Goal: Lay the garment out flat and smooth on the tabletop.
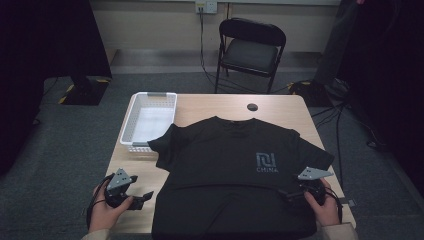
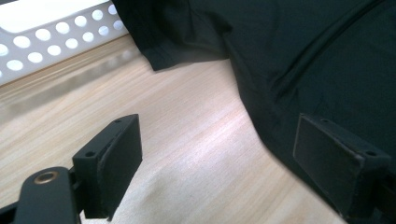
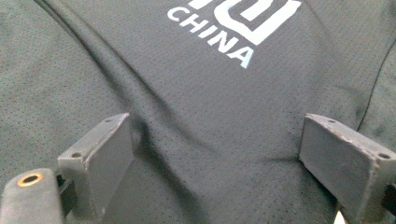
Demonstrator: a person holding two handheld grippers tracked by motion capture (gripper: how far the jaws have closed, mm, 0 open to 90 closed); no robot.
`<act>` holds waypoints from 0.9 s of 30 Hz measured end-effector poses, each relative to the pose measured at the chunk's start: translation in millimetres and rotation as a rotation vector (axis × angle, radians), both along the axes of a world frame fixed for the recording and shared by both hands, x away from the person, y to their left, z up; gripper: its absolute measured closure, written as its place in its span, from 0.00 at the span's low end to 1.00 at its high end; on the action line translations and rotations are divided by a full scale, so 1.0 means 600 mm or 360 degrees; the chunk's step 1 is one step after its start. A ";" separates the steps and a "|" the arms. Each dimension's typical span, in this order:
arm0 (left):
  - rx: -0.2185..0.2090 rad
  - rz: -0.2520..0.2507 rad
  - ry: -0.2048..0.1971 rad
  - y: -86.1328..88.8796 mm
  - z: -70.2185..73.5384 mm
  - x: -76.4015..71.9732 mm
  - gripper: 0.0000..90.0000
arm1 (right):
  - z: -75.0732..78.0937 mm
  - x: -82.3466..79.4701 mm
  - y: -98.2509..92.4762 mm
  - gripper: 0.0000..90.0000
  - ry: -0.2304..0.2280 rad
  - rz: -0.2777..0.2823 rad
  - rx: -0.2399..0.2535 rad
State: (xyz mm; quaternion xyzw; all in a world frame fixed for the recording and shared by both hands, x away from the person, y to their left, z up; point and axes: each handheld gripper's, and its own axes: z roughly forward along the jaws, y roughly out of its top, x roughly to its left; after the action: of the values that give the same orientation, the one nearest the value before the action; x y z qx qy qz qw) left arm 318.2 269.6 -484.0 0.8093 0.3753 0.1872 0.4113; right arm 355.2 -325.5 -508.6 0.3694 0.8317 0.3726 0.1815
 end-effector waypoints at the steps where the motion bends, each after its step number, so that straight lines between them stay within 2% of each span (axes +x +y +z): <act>1: 0.0000 0.0000 0.0000 0.000 0.000 0.000 0.17 | 0.000 0.000 0.000 0.11 0.0000 0.0000 0.0000; 21: 0.0002 0.0034 0.0020 0.021 -0.008 -0.003 0.17 | 0.000 0.000 0.000 0.11 0.0000 0.0000 0.0000; 27: 0.0007 0.0052 0.0050 0.029 -0.015 -0.004 0.17 | 0.000 0.000 0.000 0.11 0.0000 0.0000 0.0000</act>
State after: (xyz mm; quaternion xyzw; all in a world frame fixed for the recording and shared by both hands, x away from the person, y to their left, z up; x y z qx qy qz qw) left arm 315.7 286.8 -492.9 0.8069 0.3945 0.1819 0.4003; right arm 355.2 -325.5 -508.6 0.3694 0.8317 0.3727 0.1813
